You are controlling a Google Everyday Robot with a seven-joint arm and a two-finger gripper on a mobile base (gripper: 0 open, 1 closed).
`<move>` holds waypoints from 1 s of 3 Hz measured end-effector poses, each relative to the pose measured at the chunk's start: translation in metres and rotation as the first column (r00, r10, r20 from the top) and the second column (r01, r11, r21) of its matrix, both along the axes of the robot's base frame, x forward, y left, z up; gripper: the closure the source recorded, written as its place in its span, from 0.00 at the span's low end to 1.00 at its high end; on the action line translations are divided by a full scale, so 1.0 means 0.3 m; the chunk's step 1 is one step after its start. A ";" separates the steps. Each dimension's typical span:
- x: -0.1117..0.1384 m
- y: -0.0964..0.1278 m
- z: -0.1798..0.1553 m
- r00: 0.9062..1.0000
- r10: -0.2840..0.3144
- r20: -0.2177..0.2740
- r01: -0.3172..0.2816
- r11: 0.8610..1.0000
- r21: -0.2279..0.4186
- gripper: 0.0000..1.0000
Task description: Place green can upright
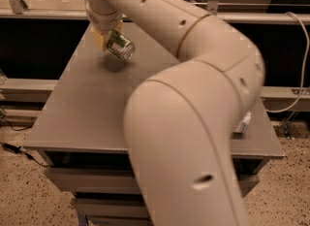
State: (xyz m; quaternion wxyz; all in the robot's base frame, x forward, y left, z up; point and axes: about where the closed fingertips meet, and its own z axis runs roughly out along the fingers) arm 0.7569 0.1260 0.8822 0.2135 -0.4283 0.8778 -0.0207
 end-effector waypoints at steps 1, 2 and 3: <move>-0.128 -0.093 0.154 0.994 0.054 0.099 -0.070 0.983 0.168 1.00; -0.283 -0.093 0.120 0.977 0.162 0.136 -0.196 0.936 0.293 1.00; -0.345 -0.082 0.072 0.958 0.216 0.190 -0.280 0.857 0.433 1.00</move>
Offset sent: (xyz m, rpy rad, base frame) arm -0.0466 -0.1804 0.1159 0.7826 -0.5835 0.0631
